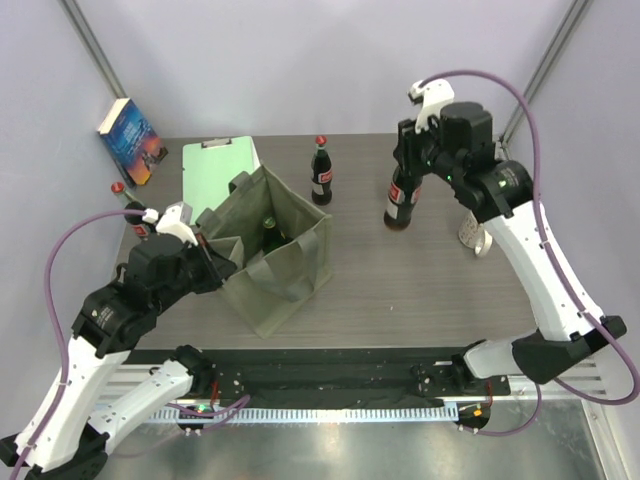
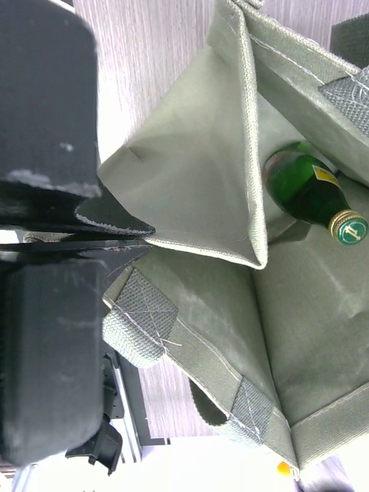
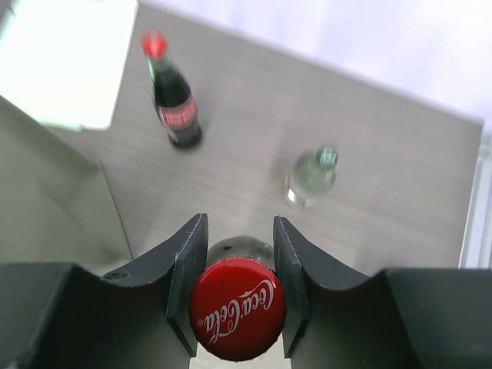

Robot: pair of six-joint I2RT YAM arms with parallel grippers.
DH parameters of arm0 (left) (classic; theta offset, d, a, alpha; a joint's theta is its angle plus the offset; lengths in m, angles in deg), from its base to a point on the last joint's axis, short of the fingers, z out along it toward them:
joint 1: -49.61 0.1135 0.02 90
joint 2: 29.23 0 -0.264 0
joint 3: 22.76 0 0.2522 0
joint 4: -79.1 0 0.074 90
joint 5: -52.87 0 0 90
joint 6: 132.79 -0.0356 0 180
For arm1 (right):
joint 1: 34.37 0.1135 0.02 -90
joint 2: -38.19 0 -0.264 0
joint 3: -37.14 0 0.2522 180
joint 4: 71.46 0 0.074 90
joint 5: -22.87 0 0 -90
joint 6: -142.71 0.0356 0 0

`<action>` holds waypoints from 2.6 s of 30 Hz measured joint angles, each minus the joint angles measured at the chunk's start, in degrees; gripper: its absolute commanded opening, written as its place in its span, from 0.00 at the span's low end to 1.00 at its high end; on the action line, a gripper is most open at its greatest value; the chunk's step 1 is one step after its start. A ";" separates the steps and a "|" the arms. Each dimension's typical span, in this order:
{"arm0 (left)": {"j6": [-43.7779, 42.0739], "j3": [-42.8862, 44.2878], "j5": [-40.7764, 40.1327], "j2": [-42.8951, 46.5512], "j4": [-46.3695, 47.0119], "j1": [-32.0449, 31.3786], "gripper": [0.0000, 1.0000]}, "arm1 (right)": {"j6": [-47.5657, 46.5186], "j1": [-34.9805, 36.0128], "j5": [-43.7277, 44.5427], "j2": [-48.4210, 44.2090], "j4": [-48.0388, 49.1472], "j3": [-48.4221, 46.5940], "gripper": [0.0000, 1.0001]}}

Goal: Place the beverage into the canvas bag

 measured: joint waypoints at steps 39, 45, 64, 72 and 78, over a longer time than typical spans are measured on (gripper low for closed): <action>1.27 -1.31 1.92 -1.49 3.67 0.00 0.00 | 9.03 14.60 -20.92 17.70 18.99 -33.53 0.01; 1.36 -1.46 1.92 -1.22 3.91 0.00 0.00 | 9.60 17.51 -21.94 20.35 21.99 -32.76 0.01; 1.44 -1.46 1.95 -0.24 3.37 0.00 0.00 | 5.40 19.61 -21.27 15.72 23.93 -10.58 0.01; 1.44 -1.44 1.95 -0.24 3.34 0.00 0.00 | 0.87 19.61 -20.96 10.16 24.61 -4.11 0.01; 1.44 -1.42 1.95 -0.24 3.23 0.00 0.00 | -2.12 19.69 -21.35 8.50 24.94 1.38 0.01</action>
